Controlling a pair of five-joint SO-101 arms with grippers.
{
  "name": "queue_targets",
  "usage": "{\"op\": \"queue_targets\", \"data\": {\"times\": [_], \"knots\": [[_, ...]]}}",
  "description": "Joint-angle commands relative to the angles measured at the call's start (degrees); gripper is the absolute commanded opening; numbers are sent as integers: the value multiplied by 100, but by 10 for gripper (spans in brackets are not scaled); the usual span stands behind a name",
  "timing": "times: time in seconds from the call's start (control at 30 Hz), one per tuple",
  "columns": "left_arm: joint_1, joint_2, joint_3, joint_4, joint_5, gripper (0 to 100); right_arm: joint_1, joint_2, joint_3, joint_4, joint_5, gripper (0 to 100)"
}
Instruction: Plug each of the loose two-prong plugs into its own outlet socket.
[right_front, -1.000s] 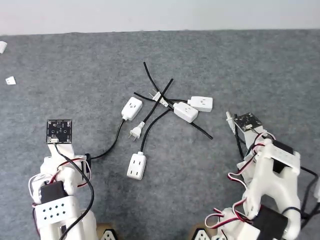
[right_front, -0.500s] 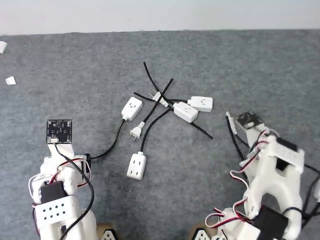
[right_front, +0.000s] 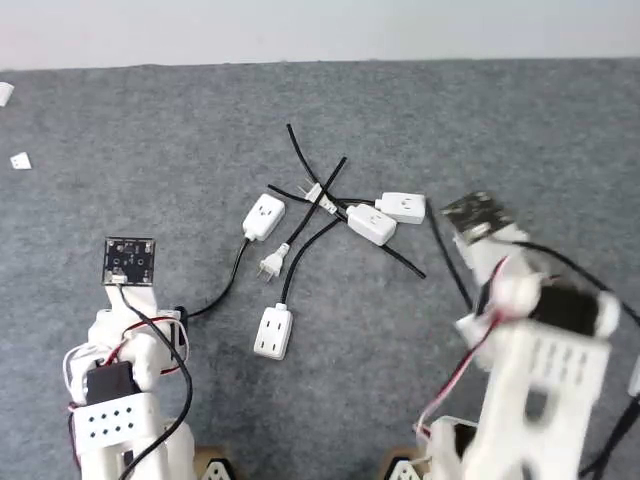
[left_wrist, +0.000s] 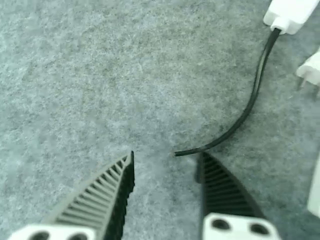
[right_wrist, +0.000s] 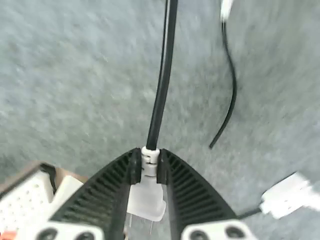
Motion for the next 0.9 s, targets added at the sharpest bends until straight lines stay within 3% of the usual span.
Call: {"op": "queue_targets", "data": {"times": [0.0,0.03,0.27,0.43,0.5,0.67,0.87], "knots": [[413,-18,-13,35,-53,50,-1138,-1121,-484,347,-633,9],[501,-18,40,18,-53,10,-1429,-1156,-607,418,-835,9],[598,-9,84,53,-62,13,-2923,-242,-1424,295,-1952,9],[712,281,40,35,-62,13,-3829,558,-2180,75,-2321,9],[756,747,-136,0,-97,13,-4189,787,-2462,13,-2391,9],[774,2040,-629,-237,-1108,13,-4919,1235,-2725,-347,-2347,9],[791,2637,-910,-229,-1301,13,-5798,1701,-2716,-919,-2277,9]]}}
